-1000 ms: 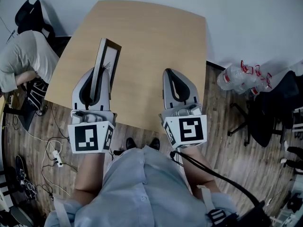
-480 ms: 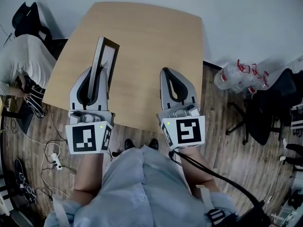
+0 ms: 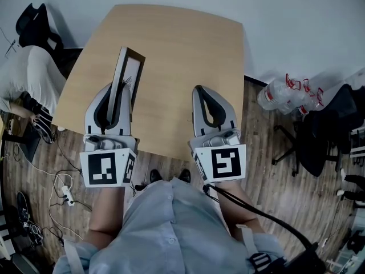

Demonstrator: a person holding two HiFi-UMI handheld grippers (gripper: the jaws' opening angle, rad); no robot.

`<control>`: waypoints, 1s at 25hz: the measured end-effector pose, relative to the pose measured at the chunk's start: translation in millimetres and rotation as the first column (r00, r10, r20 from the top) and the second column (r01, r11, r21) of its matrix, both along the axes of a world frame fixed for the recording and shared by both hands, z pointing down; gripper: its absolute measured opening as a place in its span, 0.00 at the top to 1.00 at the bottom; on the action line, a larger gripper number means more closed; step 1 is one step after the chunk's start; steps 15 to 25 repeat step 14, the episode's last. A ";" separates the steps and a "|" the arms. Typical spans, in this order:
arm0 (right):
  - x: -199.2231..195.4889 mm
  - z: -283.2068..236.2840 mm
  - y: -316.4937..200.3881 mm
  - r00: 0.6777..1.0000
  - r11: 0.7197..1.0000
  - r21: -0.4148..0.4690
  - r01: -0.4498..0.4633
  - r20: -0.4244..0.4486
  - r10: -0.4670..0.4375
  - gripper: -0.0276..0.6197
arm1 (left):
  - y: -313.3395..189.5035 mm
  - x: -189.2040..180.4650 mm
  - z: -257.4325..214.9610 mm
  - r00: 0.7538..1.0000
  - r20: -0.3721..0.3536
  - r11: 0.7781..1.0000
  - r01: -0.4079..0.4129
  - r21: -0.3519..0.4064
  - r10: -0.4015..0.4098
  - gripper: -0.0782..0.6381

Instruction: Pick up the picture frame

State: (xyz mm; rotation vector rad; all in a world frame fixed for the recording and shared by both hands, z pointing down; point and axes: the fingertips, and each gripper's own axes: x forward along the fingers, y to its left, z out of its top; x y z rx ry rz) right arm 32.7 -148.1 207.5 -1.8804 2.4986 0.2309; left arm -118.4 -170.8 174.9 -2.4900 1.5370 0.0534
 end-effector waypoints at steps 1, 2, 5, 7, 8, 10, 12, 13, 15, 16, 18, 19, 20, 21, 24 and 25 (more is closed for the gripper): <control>-0.8 -0.4 -0.3 1.000 1.000 0.000 0.002 0.000 -0.002 0.96 | -0.3 -0.2 -0.9 1.000 0.000 1.000 0.000 0.000 0.000 0.80; -1.6 -0.6 -0.5 1.000 1.000 -0.001 0.004 -0.001 -0.004 0.96 | -0.5 -0.4 -1.6 1.000 0.000 1.000 0.000 0.001 0.000 0.80; -2.6 -0.4 0.2 1.000 1.000 -0.002 0.006 -0.003 -0.006 0.96 | -0.1 0.2 -1.8 1.000 0.001 1.000 -0.001 -0.001 0.001 0.80; -2.7 -0.2 1.4 1.000 1.000 0.001 0.007 -0.001 -0.007 0.96 | 1.3 1.0 -1.0 1.000 0.003 1.000 -0.004 -0.001 0.004 0.80; -2.9 -1.0 1.8 1.000 1.000 0.007 0.007 0.005 -0.007 0.96 | 2.0 1.2 -0.6 1.000 0.003 1.000 -0.005 -0.001 0.005 0.80; -4.0 -3.9 1.3 1.000 1.000 0.020 0.006 0.019 -0.007 0.96 | 1.9 1.1 -0.6 1.000 0.004 1.000 -0.005 -0.002 0.005 0.80; -5.0 -1.9 0.0 1.000 1.000 0.009 0.007 0.004 -0.007 0.96 | 0.4 0.4 -1.6 1.000 0.005 1.000 -0.006 -0.003 0.006 0.80; -5.5 -0.6 -0.7 1.000 1.000 0.002 0.008 -0.006 -0.008 0.96 | -0.5 0.0 -2.2 1.000 0.005 1.000 -0.006 -0.004 0.006 0.80; -6.0 0.6 -1.4 1.000 1.000 -0.005 0.009 -0.015 -0.009 0.96 | -1.4 -0.4 -2.8 1.000 0.005 1.000 -0.006 -0.004 0.006 0.80; -6.0 0.6 -1.4 1.000 1.000 -0.005 0.009 -0.015 -0.009 0.96 | -1.4 -0.4 -2.8 1.000 0.005 1.000 -0.006 -0.004 0.006 0.80; -6.0 0.6 -1.4 1.000 1.000 -0.005 0.009 -0.015 -0.009 0.96 | -1.4 -0.4 -2.8 1.000 0.005 1.000 -0.006 -0.004 0.006 0.80; -6.0 0.6 -1.4 1.000 1.000 -0.005 0.009 -0.015 -0.009 0.96 | -1.4 -0.4 -2.8 1.000 0.005 1.000 -0.006 -0.004 0.006 0.80; -6.0 0.6 -1.4 1.000 1.000 -0.005 0.009 -0.015 -0.009 0.96 | -1.4 -0.4 -2.8 1.000 0.005 1.000 -0.006 -0.004 0.006 0.80; -6.0 0.6 -1.4 1.000 1.000 -0.005 0.009 -0.015 -0.009 0.96 | -1.4 -0.4 -2.8 1.000 0.005 1.000 -0.006 -0.004 0.006 0.80; -6.0 0.6 -1.4 1.000 1.000 -0.005 0.009 -0.015 -0.009 0.96 | -1.4 -0.4 -2.8 1.000 0.005 1.000 -0.006 -0.004 0.006 0.80; -6.0 0.6 -1.4 1.000 1.000 -0.005 0.009 -0.015 -0.009 0.96 | -1.4 -0.4 -2.8 1.000 0.005 1.000 -0.006 -0.004 0.006 0.80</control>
